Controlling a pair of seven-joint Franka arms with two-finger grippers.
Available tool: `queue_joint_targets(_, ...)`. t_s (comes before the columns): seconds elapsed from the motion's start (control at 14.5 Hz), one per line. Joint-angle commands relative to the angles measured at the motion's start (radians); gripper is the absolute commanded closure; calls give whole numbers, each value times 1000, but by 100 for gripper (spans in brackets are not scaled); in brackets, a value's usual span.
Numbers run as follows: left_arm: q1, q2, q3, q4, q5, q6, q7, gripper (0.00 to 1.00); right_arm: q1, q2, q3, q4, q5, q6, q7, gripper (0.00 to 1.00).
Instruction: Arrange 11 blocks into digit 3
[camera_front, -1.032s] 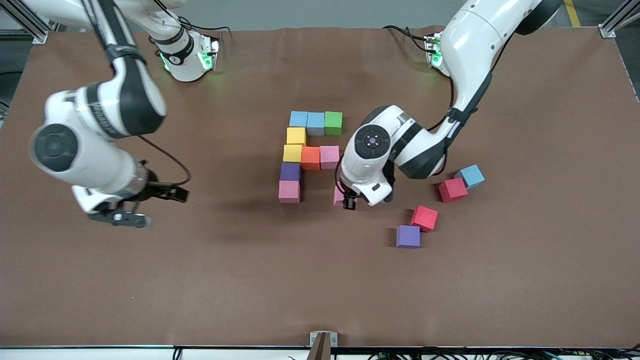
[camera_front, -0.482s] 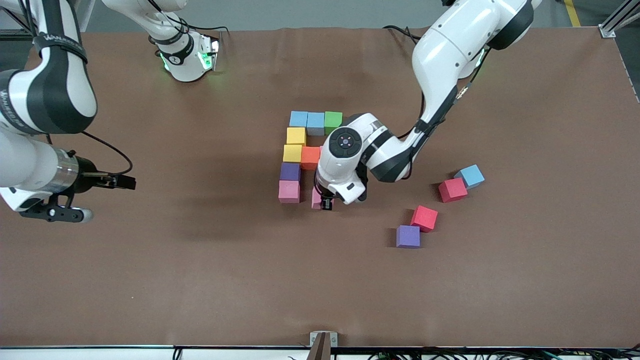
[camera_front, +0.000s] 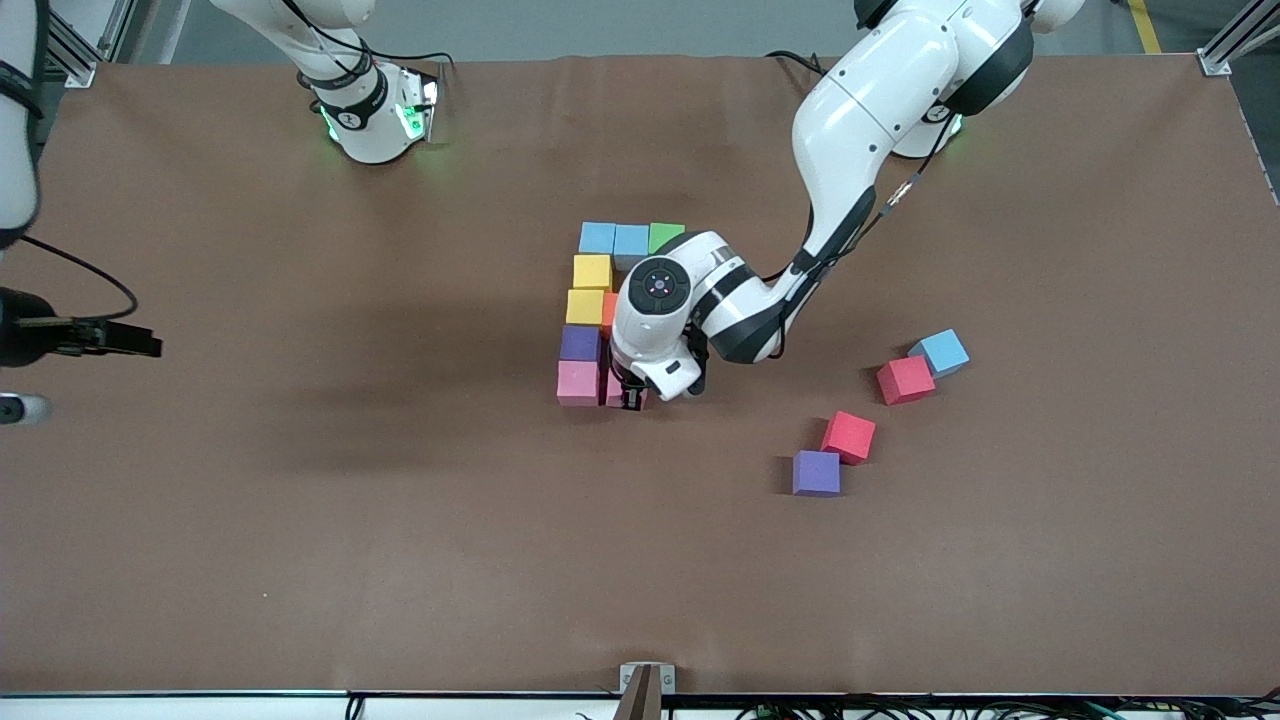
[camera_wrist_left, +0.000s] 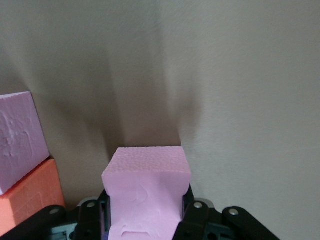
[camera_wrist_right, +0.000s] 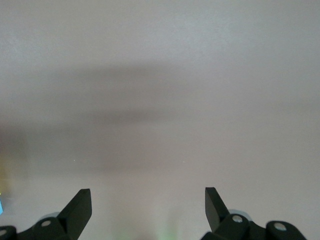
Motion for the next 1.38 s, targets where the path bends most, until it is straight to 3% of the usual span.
queue_joint_targets(0.0,-24,24,16,31,-14,11,-10,81,-22,-7,17,26,-7,-16,-13,0)
queue_joint_targets(0.48,-71,32,68,32,-16,58,-33,77,-16,-10,25,84,-1,-18,-7,0)
queue_joint_targets(0.55,-71,32,68,32,-16,58,-33,70,-19,-10,27,84,2,-18,-7,0)
queue_joint_targets(0.69,-71,23,71,32,-13,58,-32,15,-16,-15,28,84,10,-21,-7,0)
queue_joint_targets(0.76,-70,18,71,32,-13,57,-30,1,-12,-27,30,83,9,-36,-5,0)
queue_joint_targets(0.96,-65,-23,70,28,-10,44,-29,0,-7,-47,30,84,7,-136,-2,0)
queue_joint_targets(1.31,-52,-112,62,-12,-14,-28,-24,0,34,-87,-8,67,7,-174,-13,0)
